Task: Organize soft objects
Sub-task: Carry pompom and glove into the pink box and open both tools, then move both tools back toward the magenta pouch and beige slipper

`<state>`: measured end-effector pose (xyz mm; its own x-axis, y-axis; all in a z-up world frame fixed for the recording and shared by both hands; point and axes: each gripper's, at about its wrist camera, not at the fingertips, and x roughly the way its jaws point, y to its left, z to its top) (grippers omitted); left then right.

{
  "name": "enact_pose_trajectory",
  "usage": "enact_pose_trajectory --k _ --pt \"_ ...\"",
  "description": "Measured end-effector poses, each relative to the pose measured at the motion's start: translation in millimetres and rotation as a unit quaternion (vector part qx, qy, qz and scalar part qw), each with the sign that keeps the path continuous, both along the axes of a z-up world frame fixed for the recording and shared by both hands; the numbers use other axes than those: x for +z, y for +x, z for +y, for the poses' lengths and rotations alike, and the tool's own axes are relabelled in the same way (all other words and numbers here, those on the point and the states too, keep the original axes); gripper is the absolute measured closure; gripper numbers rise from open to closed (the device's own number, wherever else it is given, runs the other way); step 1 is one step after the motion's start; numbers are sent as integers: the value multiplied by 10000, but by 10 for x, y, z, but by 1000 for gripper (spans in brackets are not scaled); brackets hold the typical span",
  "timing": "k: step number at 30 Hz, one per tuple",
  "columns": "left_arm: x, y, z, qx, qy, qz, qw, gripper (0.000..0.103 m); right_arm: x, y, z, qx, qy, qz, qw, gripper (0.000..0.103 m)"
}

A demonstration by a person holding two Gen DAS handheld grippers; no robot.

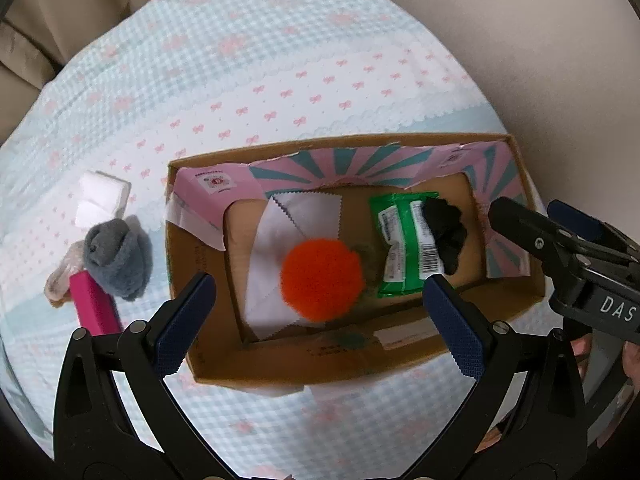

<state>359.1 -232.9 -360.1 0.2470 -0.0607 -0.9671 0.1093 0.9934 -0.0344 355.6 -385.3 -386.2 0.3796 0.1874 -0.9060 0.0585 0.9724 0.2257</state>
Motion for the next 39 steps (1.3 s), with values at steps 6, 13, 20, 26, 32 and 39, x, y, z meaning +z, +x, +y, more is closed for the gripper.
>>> enact_pose_trajectory --k 6,13,20,26,32,39 --pt "388 -206 -21 -32 -62 -348 9994 0 348 -210 -15 8 -100 -278 9996 0" --pt "955 -573 72 -22 -242 -840 9962 0 941 -562 14 29 -251 -773 9967 0" --pt "1595 -1033 339 10 -449 -1365 9896 0 1565 -1019 196 165 -534 -1313 9898 0" --pt "2086 -1534 770 159 -303 -1996 9793 0 1992 -1488 546 323 -690 -1692 9826 0" --pt "2404 -1993 1330 285 -249 -2416 9696 0 2262 -1947 1038 398 -978 -2097 9721 0" --pt "2557 -2428 2049 449 -217 -2683 9620 0 2370 -2290 1522 321 -734 -2323 9693 0"
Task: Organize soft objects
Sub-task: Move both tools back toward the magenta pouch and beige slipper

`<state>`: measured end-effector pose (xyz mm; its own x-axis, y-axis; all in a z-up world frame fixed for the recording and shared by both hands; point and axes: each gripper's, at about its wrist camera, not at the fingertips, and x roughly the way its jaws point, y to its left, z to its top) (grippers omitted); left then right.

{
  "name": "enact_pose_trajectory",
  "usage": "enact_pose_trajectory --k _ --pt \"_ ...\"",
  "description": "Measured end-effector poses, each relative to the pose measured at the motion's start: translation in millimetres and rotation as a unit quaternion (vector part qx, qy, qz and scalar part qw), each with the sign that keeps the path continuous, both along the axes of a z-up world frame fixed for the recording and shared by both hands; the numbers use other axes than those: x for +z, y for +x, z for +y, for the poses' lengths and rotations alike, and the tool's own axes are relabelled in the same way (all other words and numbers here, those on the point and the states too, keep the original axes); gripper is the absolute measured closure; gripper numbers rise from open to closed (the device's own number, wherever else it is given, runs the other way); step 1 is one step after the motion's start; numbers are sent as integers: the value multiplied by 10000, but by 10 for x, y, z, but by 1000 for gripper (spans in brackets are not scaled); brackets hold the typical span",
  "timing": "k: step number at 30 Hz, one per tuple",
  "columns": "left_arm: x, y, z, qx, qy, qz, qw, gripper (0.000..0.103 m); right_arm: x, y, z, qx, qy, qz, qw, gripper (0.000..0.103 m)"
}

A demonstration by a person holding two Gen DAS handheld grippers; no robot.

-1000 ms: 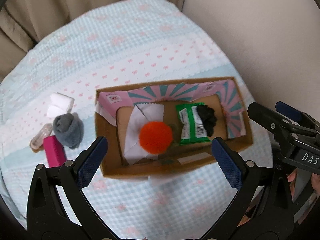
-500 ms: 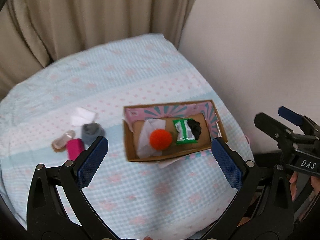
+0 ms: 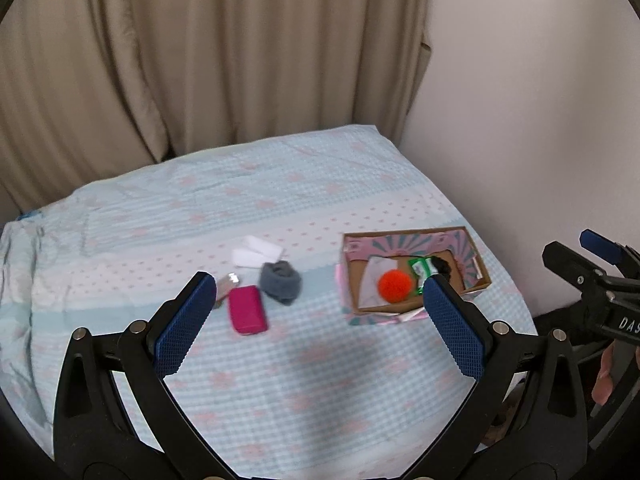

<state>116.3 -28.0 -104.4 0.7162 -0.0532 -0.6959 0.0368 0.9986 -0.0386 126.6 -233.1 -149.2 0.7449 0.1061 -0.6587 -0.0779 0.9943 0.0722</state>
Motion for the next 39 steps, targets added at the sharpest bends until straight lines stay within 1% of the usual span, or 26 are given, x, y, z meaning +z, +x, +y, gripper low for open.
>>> enact_pose_trajectory --k 4,7,9,14,19,23,26,29,30,37,39 --pt "14 -130 373 18 -16 -66 10000 0 30 -80 290 31 17 -107 9999 0" --pt "-18 -161 690 44 -210 -57 9998 0 34 -105 541 62 29 -127 9999 0" --pt "-46 -165 884 66 -251 -26 9997 0 34 -111 657 68 42 -121 9999 0" --pt "-129 -114 1316 -46 -111 22 9999 0 -24 -60 1029 25 15 -120 9999 0" --pt "-352 60 1693 -285 -15 179 9994 1 -170 17 1416 -58 10 -55 10000 0" --pt "-633 292 1928 -559 102 374 9977 4 -390 131 1723 -124 -69 57 9999 0" --pt "-936 510 2056 -756 239 535 9954 5 -658 261 1940 -137 -68 170 9997 0" --pt "-1331 778 2160 -896 291 769 9926 6 -996 411 2151 -87 -136 338 9993 0" --pt "-1421 829 2163 -920 295 798 9921 6 -1125 466 2225 -59 -172 394 9991 0" --pt "-2405 1339 2294 -1165 302 1148 9861 6 -1989 823 2618 147 -267 671 9973 0" --pt "-2674 1449 2277 -1255 364 1224 9838 9 -2251 931 2698 195 -267 729 9968 0"
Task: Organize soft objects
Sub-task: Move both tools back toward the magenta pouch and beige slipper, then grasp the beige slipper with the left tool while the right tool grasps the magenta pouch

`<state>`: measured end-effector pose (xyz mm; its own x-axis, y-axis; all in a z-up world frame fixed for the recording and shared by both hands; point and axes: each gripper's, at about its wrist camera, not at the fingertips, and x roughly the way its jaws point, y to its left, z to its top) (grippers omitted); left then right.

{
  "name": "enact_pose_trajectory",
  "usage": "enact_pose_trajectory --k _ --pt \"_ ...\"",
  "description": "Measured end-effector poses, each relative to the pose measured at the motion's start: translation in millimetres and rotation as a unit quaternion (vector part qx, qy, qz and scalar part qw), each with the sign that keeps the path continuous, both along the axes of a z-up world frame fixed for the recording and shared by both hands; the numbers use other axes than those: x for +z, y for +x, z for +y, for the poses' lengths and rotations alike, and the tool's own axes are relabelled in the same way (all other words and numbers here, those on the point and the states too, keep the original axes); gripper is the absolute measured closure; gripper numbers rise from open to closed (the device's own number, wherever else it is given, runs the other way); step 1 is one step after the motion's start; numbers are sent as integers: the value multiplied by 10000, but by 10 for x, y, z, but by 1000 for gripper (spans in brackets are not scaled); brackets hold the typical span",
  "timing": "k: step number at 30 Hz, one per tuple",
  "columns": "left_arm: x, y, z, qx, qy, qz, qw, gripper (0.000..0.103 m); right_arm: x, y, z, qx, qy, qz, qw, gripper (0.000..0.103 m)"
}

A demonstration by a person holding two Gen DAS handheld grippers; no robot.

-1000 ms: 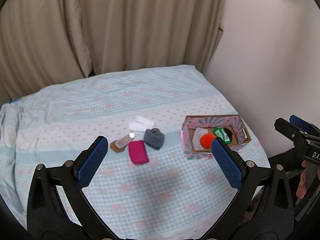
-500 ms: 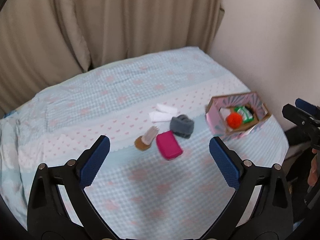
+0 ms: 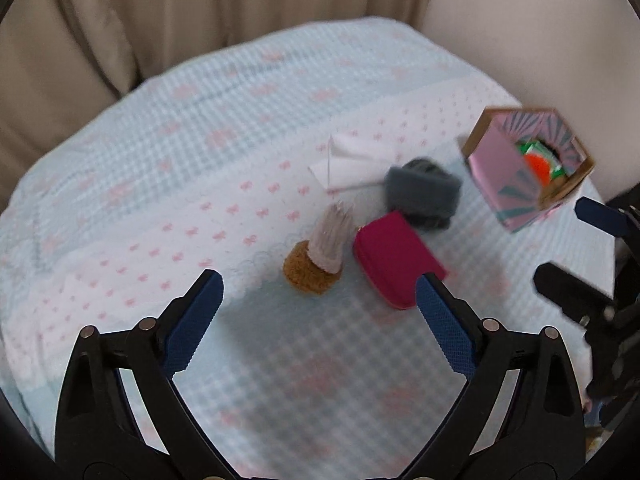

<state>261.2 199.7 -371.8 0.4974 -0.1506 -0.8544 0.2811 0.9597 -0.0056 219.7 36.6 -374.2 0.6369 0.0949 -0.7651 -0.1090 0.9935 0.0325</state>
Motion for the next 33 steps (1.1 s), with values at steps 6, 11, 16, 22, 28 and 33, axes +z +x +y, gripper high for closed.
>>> enact_pose_trajectory --k 6,11,16,22,28,33 --pt "-636 260 -21 -166 140 254 9994 16 -732 285 176 58 -98 305 9995 0" --pt "-937 383 -55 -352 307 343 9983 23 -1118 417 239 98 -211 464 9987 0" --pt "-1077 514 -109 -610 529 215 9965 23 -1335 554 278 190 -320 519 9980 0" --pt "-1125 627 -220 -986 726 112 9924 39 -1448 694 291 288 -346 542 9975 2" --pt "-1173 624 -314 -1247 834 116 9886 59 -1534 777 418 734 -358 688 9943 24" --pt "-1155 587 -284 -1234 799 117 9891 64 -1588 770 492 968 -439 750 9915 43"
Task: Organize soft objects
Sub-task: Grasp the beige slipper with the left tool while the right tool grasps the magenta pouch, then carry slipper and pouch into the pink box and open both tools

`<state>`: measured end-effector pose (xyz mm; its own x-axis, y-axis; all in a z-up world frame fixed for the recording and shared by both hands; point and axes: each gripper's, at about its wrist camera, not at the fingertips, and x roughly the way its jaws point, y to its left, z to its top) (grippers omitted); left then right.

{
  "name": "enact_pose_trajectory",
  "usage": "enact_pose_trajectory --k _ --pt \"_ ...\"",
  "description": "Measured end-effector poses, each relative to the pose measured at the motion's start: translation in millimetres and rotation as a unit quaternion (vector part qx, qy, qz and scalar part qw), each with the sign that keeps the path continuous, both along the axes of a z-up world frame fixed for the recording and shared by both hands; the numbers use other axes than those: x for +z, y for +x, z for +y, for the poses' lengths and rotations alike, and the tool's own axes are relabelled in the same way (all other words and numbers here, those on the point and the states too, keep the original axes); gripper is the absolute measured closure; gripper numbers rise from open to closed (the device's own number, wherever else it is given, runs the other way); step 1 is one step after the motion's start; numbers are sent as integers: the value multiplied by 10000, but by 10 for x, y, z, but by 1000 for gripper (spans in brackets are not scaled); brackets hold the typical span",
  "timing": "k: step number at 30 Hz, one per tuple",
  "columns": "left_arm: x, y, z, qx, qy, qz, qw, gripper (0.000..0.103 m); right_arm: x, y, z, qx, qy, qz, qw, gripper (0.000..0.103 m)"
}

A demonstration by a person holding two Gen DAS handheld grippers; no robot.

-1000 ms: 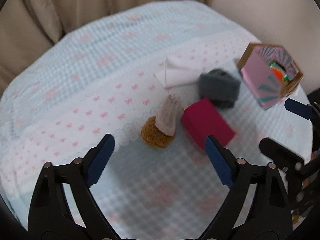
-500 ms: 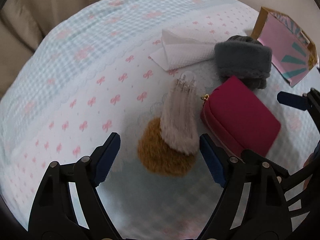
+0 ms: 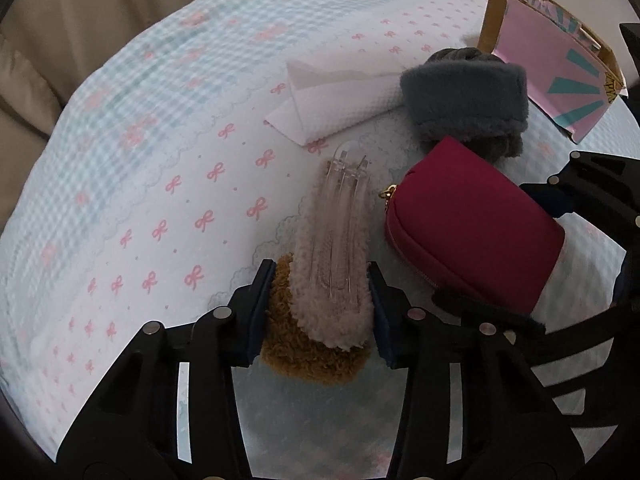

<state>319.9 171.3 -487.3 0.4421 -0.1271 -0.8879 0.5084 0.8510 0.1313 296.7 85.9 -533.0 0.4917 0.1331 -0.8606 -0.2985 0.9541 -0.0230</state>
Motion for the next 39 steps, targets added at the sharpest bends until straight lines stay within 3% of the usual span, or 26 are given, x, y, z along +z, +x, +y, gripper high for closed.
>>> enact_pose_trajectory --k 5,15,21,28,34,39 --pt "135 -92 3 124 -60 -80 9999 65 76 -60 -7 29 58 -20 10000 52" --pt "678 -353 -73 260 -122 -281 9992 65 523 -308 -132 -100 83 -175 9998 54" --pt "1284 -579 -188 428 -277 -460 9976 65 1063 -543 -296 -287 198 -346 9988 55" --pt "2070 -794 -375 680 -589 -632 9939 65 1892 -864 -611 -558 421 -617 9956 54" --pt "2699 -935 -722 779 -864 -732 9905 65 2500 -1031 -1013 -850 589 -843 9911 54" --pt "3038 -1021 -1097 809 -980 -775 9889 65 2889 -1093 -1465 -1093 662 -1004 9867 54"
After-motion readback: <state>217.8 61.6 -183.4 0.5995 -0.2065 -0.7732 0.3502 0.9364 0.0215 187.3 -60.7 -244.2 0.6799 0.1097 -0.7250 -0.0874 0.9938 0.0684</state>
